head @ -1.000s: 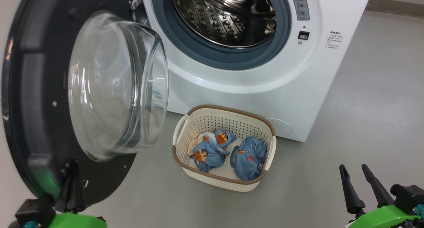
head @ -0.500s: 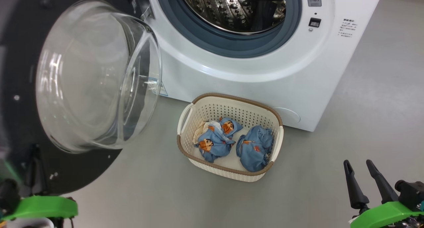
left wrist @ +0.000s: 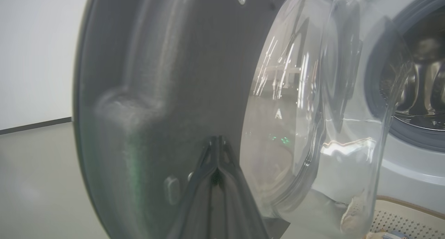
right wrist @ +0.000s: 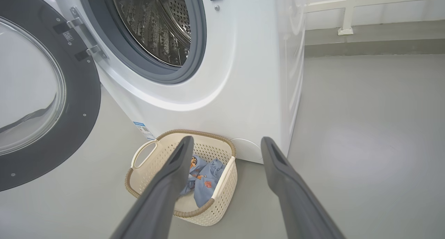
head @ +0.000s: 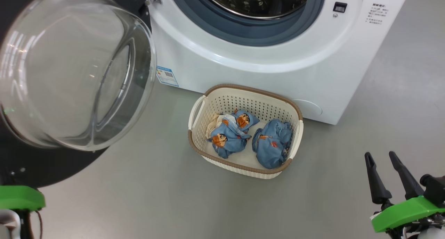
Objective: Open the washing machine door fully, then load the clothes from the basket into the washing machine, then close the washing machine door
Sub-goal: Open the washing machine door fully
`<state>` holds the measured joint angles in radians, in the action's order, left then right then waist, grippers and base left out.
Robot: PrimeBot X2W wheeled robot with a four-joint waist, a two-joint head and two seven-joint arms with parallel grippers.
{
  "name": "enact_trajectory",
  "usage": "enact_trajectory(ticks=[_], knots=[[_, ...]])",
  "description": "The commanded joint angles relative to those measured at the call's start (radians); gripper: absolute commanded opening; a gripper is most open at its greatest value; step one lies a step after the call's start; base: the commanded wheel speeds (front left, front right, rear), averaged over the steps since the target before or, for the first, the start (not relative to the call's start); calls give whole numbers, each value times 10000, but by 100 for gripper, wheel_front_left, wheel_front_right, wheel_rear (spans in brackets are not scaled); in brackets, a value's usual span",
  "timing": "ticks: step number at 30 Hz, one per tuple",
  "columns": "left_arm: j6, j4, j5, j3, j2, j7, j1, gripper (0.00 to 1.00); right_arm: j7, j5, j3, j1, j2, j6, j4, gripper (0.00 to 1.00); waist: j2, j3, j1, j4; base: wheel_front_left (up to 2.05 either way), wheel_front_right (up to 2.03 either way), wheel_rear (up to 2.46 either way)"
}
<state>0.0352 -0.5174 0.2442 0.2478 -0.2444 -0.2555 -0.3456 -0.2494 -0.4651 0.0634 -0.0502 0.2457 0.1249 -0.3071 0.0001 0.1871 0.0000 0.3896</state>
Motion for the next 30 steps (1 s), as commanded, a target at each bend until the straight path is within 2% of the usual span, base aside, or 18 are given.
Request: enact_trajectory(ticks=[1,16,30], knots=[[9,23,-153,512,-699,-63,-505,0,-124,120,208,-340,223,58,274,100,-1,173,0,-52,0,0,0],[-203,-1573,-473,1661,-1526,-63,-2076,0,-124,251,92,-937,499,58,453,100,-1,1262,0,-207,0,0,0],[-179,-2497,-900,2362,-1835,-63,-2984,0,-124,331,28,-1266,695,58,521,100,-1,1903,0,-180,0,0,0]])
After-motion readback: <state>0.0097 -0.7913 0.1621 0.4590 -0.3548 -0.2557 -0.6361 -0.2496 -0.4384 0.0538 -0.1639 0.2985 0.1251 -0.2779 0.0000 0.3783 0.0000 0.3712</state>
